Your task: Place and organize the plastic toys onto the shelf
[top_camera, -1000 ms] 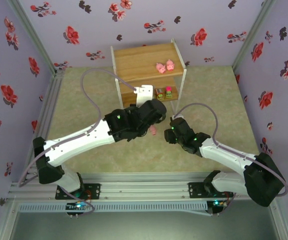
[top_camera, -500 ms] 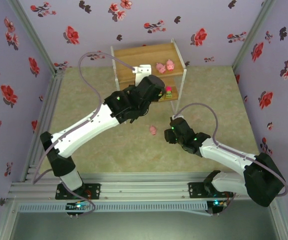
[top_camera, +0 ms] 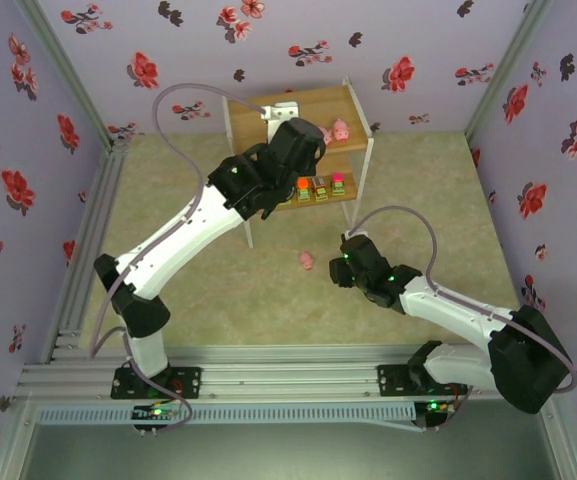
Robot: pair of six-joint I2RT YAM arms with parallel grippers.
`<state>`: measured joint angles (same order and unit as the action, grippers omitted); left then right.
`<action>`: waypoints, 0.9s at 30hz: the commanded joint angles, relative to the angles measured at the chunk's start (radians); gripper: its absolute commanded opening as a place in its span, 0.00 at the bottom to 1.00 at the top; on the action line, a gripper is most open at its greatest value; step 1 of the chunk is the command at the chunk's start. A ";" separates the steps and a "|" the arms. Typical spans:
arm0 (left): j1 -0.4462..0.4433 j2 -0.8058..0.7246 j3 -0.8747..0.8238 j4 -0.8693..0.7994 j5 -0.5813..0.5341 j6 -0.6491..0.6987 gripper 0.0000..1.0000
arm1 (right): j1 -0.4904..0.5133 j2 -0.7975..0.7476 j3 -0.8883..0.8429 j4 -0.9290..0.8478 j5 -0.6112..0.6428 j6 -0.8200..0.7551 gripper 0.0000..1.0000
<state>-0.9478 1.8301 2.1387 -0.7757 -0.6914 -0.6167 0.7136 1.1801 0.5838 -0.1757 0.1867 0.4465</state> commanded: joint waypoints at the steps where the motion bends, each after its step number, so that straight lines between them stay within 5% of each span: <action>1: 0.012 0.042 0.073 -0.029 0.023 0.028 0.29 | -0.005 -0.014 -0.005 0.013 0.020 0.000 0.42; 27: 0.059 0.135 0.185 -0.060 0.062 0.007 0.30 | -0.007 -0.025 -0.007 0.007 0.025 -0.002 0.42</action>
<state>-0.8997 1.9495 2.2848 -0.8207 -0.6403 -0.6167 0.7132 1.1740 0.5838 -0.1761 0.1867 0.4465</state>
